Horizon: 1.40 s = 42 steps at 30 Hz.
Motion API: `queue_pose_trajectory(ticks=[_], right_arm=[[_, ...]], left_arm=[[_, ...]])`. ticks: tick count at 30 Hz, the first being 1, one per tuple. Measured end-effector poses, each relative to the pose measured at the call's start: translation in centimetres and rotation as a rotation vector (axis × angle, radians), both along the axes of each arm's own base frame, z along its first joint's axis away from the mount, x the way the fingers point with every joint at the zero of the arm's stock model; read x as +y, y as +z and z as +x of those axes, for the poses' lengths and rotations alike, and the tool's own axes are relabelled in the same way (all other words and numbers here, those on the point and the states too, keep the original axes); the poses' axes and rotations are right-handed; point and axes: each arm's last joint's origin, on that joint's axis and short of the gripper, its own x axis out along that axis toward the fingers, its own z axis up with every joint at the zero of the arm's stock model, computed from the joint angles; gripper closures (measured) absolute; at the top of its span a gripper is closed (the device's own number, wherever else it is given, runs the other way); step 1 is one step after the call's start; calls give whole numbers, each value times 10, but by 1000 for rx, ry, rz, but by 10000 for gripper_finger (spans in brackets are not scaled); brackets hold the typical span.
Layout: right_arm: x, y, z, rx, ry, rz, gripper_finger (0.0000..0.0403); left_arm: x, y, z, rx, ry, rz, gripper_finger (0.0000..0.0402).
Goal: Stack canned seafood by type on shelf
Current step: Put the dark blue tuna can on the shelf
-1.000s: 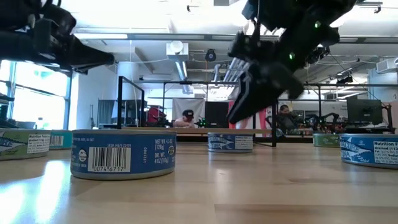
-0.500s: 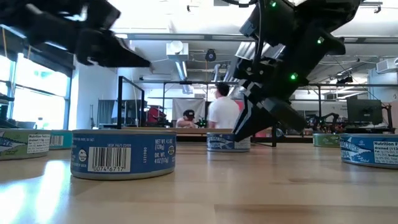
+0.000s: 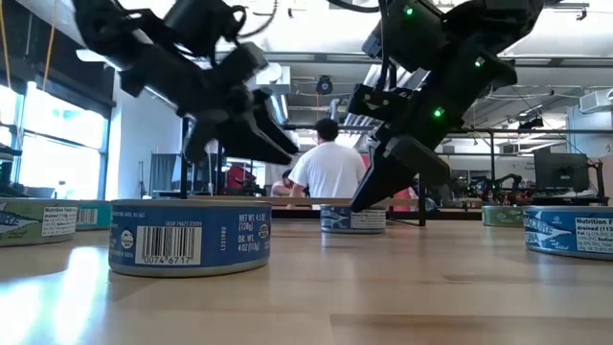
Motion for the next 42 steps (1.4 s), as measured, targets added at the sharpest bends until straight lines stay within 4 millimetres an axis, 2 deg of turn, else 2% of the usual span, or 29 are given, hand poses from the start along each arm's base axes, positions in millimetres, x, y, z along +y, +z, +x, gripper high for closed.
queue_pose_trajectory(ticks=[6, 15, 26, 33, 39, 42], right_arm=[[-3, 13, -3, -31, -14, -24, 402], [-6, 14, -2, -38, -11, -42, 403], [-10, 17, 0, -64, -22, -42, 403], [-10, 18, 0, -73, -19, -44, 403], [-10, 20, 0, -76, -14, -50, 403], [-7, 28, -2, -101, -2, -43, 402]], left_arm=[[1, -13, 25, 42, -65, 117, 228], [14, -27, 60, 65, -102, 226, 228], [19, -30, 63, 73, -147, 227, 237], [25, -32, 61, 93, -172, 188, 286], [31, -33, 60, 95, -192, 161, 355], [31, -34, 60, 101, -197, 155, 390]])
